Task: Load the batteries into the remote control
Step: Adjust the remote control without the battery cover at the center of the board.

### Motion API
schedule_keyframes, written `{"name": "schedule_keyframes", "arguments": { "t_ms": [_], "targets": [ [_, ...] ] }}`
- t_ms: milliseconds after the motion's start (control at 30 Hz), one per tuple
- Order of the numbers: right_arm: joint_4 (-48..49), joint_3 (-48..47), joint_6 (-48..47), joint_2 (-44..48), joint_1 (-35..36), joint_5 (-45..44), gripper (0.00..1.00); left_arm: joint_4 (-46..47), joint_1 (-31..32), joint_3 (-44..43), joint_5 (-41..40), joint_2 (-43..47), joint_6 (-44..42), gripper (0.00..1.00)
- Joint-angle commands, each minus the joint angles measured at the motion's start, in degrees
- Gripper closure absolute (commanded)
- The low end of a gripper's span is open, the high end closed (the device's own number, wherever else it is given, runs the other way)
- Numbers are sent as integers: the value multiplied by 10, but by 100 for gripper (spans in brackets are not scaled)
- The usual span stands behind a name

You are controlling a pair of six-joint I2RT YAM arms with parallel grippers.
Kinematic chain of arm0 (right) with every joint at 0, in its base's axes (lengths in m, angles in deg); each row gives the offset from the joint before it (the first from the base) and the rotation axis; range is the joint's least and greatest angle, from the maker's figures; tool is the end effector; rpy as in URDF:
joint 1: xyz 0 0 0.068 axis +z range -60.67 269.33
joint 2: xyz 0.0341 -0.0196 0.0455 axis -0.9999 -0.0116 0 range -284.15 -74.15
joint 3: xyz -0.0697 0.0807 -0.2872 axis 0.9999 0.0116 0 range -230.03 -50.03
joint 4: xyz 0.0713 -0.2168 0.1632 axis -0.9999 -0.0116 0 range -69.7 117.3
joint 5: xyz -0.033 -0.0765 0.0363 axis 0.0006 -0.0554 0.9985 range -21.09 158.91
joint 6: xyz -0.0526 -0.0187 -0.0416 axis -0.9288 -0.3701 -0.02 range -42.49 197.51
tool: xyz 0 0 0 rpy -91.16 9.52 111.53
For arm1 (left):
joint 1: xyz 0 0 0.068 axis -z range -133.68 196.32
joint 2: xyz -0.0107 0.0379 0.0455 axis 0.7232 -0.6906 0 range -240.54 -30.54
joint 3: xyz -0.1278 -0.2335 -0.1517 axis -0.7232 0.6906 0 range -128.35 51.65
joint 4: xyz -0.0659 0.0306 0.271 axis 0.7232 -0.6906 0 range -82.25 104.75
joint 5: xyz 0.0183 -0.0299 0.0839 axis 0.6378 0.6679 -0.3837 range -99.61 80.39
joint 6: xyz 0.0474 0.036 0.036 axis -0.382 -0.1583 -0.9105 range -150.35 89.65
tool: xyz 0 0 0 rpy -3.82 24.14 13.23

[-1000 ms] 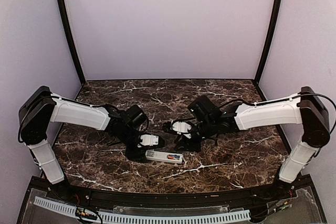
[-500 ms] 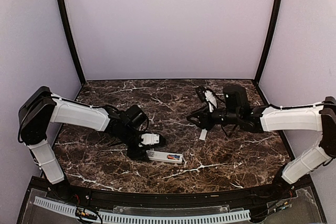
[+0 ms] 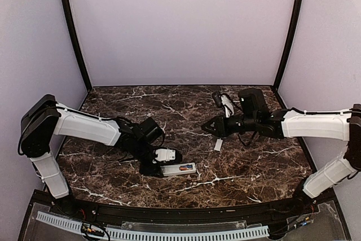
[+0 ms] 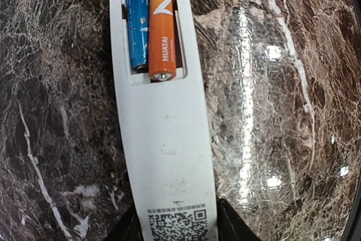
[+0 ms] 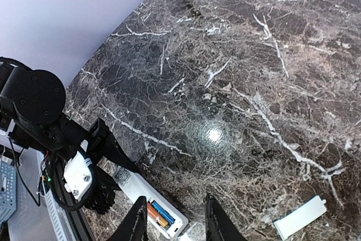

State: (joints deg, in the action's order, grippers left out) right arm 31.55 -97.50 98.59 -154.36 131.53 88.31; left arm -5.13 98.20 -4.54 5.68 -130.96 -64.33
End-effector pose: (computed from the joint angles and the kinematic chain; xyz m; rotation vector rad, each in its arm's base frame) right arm 0.2368 0.2401 0.2539 -0.6205 2.1129 1.0026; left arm 0.2118 -0.2941 0.1493 1.9009 1.9212 -0.4549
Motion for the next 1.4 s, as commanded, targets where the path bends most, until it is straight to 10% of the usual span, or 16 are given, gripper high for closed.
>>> {"name": "schedule_keyframes", "arguments": {
  "t_ms": [0, 1367],
  "targets": [
    [-65, -31, 43, -29, -2, 31, 68, -12, 10, 5, -7, 1, 33, 59],
    [-205, -87, 123, -98, 103, -44, 70, -61, 95, -26, -119, 26, 407, 50]
  ]
}}
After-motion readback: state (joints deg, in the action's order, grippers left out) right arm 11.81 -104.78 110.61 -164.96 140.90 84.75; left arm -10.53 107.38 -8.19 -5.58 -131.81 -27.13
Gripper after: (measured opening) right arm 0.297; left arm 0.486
